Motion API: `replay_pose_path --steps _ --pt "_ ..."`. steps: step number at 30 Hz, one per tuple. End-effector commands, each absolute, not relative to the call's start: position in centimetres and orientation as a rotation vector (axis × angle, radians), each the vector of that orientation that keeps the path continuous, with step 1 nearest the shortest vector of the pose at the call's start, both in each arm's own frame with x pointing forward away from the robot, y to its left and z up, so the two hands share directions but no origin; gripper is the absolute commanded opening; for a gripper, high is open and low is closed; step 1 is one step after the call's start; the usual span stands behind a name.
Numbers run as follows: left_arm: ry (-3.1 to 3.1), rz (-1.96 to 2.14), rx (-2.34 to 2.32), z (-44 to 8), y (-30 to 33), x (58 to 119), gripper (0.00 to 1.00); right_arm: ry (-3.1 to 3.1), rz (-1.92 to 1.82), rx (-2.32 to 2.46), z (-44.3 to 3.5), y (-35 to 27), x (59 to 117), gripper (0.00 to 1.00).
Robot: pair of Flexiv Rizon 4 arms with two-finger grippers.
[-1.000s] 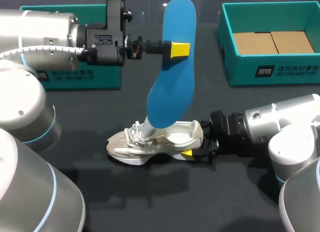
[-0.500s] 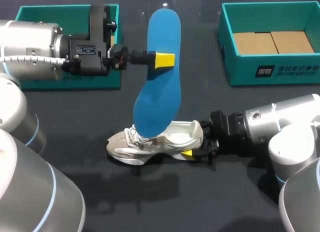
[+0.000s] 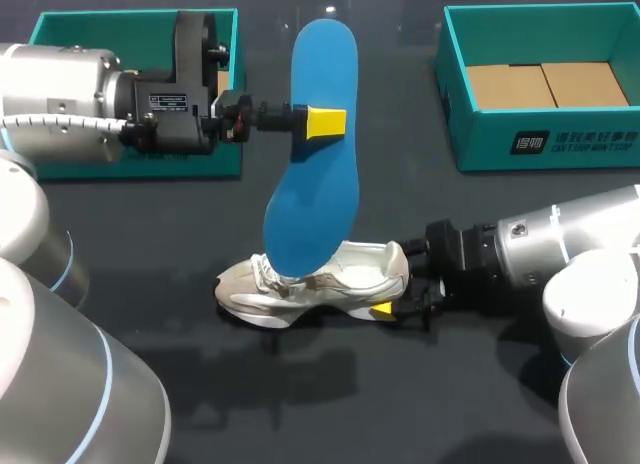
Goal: Take the shoe out of the shoebox, open the shoe tongue, remove and reinsert the insole, then place the shoe into the shoebox
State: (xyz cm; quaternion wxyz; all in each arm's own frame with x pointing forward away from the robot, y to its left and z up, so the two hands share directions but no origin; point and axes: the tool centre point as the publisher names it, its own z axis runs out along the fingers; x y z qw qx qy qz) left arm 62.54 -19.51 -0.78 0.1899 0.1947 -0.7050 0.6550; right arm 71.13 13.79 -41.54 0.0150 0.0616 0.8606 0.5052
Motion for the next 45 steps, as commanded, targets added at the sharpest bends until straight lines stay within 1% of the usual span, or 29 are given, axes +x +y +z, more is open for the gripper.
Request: replay_pose_path --steps 1,6,10,15,19,30,39,43,45 --pt "-1.982 1.84 0.547 -0.8 -19.6 62.6 0.0 2.744 1.462 0.225 -40.1 12.4 70.4 1.0" --pt "-1.982 1.84 0.547 -0.8 -19.6 62.6 0.0 2.829 1.313 0.256 -39.1 10.9 70.5 1.0" --pt "-1.982 1.84 0.547 -0.8 -19.6 62.6 0.0 2.952 1.104 0.285 -38.0 10.0 70.7 1.0" --pt "-1.982 1.84 0.547 -0.8 -19.6 62.6 0.0 3.048 0.904 0.266 -36.1 10.0 70.7 1.0" --pt "-1.982 1.84 0.547 -0.8 -19.6 62.6 0.0 3.131 0.636 0.303 -34.6 10.5 70.5 1.0" --pt "-1.982 1.84 0.547 -0.8 -19.6 62.6 0.0 3.108 0.606 0.327 -34.1 10.6 70.3 1.0" --pt "-1.982 1.84 0.547 -0.8 -19.6 62.6 0.0 3.13 0.341 0.318 -32.3 12.9 69.8 1.0" --pt "-1.982 1.84 0.547 -0.8 -19.6 62.6 0.0 3.16 0.097 0.393 -31.7 13.4 69.6 1.0" --pt "-1.982 1.84 0.547 -0.8 -19.6 62.6 0.0 3.16 0.097 0.393 -31.7 13.4 69.6 1.0"
